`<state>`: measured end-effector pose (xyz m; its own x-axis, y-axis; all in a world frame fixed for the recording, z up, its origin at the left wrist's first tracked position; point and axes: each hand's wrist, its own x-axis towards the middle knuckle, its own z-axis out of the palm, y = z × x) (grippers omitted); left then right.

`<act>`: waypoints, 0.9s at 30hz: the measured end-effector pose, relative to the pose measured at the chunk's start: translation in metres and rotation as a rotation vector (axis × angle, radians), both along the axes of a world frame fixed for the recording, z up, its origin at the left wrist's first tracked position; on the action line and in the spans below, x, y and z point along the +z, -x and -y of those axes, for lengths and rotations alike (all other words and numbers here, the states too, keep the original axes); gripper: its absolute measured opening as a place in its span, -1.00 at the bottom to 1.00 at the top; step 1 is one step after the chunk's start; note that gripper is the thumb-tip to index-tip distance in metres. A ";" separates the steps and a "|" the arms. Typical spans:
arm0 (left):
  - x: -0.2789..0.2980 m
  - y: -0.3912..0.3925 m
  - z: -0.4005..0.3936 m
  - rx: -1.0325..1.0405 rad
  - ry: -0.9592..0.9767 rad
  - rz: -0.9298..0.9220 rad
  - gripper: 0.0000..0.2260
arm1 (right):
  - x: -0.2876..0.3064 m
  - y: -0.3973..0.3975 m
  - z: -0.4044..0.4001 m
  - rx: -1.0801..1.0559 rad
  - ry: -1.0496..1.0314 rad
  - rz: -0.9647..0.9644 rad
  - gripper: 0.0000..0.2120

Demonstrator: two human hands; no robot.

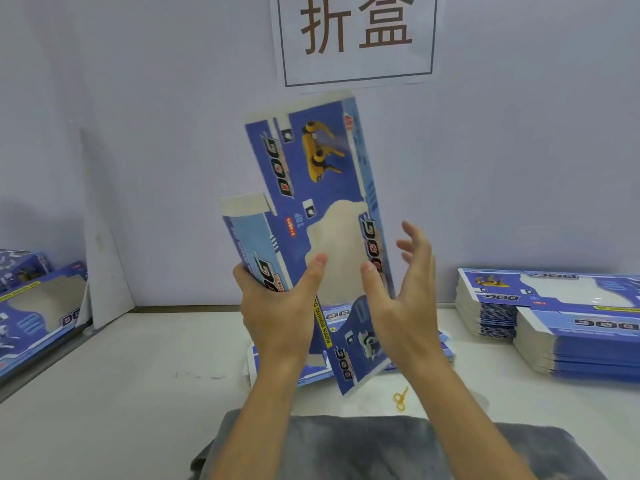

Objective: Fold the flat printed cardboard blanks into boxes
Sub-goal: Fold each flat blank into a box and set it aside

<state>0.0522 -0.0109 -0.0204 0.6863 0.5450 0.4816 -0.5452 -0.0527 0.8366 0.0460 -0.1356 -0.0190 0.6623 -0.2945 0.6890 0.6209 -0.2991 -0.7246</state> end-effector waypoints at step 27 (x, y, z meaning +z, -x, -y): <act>0.012 0.020 0.028 -0.536 -0.647 0.149 -0.64 | 0.022 -0.003 0.066 0.388 -0.256 -0.095 -0.64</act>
<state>0.0320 -0.0391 -0.0088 0.6775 -0.2489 0.6921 -0.7351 -0.1989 0.6481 0.0491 -0.2014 0.0034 0.8136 -0.1659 0.5573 0.5787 0.1376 -0.8038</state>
